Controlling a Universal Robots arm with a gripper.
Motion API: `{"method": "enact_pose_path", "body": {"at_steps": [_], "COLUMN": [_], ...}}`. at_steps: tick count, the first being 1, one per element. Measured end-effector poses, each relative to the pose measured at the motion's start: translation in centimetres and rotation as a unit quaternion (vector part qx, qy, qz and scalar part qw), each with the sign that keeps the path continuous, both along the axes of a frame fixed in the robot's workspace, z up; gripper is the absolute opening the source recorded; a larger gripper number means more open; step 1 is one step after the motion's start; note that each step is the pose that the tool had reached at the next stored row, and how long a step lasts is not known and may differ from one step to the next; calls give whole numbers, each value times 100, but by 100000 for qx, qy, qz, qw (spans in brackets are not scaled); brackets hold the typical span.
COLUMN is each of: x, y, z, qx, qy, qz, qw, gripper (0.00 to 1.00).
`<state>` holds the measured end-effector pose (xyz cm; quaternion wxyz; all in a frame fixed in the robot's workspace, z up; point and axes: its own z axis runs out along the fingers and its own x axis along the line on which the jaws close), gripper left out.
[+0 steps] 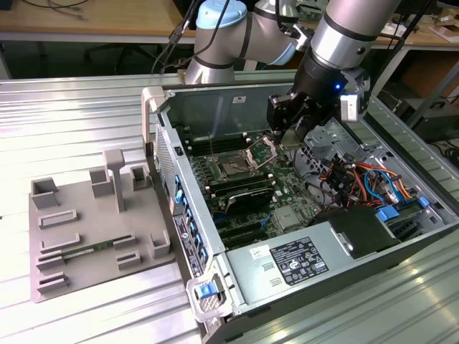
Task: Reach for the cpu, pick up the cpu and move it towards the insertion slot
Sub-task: 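Pick up the cpu and move it towards the insertion slot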
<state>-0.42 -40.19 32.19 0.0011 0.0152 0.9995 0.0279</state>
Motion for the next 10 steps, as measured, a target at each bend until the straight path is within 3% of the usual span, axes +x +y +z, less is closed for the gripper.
{"method": "enact_pose_path", "body": {"at_steps": [10], "x": [0], "y": [4], "z": [-38], "qx": [5], "qy": [-5], "qz": [-2], "qw": [100000], "gripper": [55]}}
